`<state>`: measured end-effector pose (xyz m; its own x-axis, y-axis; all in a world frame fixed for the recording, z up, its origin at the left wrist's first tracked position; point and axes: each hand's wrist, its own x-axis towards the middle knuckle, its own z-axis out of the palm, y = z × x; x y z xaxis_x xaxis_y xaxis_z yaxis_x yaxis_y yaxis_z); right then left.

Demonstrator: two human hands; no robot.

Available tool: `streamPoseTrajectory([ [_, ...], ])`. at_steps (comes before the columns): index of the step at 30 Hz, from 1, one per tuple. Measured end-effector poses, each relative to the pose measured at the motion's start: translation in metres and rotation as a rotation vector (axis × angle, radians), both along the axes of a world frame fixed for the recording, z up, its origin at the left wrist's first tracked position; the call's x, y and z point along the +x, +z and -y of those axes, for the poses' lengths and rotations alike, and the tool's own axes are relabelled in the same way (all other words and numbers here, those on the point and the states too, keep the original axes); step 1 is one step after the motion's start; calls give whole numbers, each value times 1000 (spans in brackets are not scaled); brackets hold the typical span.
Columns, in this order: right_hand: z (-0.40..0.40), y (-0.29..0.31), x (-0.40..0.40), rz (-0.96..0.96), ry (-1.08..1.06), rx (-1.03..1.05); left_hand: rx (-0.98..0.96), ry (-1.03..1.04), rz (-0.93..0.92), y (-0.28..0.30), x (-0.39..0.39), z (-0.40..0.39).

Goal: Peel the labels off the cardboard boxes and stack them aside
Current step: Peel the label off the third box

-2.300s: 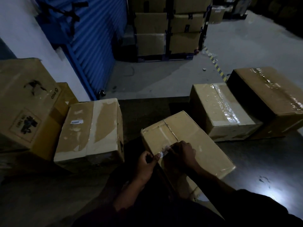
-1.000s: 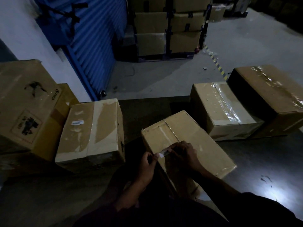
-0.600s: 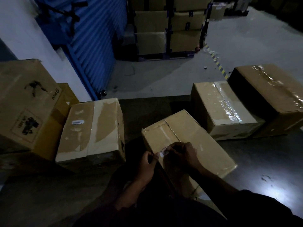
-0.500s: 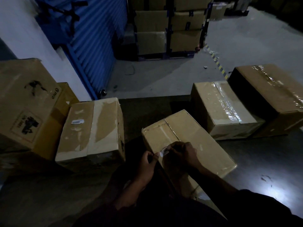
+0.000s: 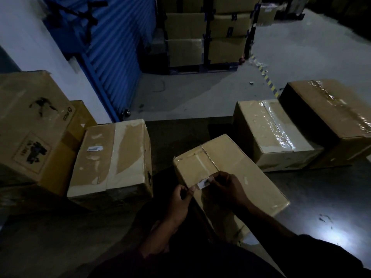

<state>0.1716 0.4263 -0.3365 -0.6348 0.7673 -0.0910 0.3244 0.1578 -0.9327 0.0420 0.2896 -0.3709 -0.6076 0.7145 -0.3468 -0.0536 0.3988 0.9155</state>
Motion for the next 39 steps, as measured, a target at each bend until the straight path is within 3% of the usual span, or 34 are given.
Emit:
streamPoseTrajectory([
  [6,1,-2,0,-21,15,94,23,42,-94,5,1,1],
  [16,7,7,24,-75,-217,50,142,-15,-530,26,12,-15],
  [28,22,24,146,-296,-819,-137,324,-451,-602,57,115,-91],
  [35,48,8,258,-249,-1246,-76,443,-886,-500,49,238,-119],
  [39,65,-7,324,-191,-1500,-129,353,-1206,-435,38,310,-128],
])
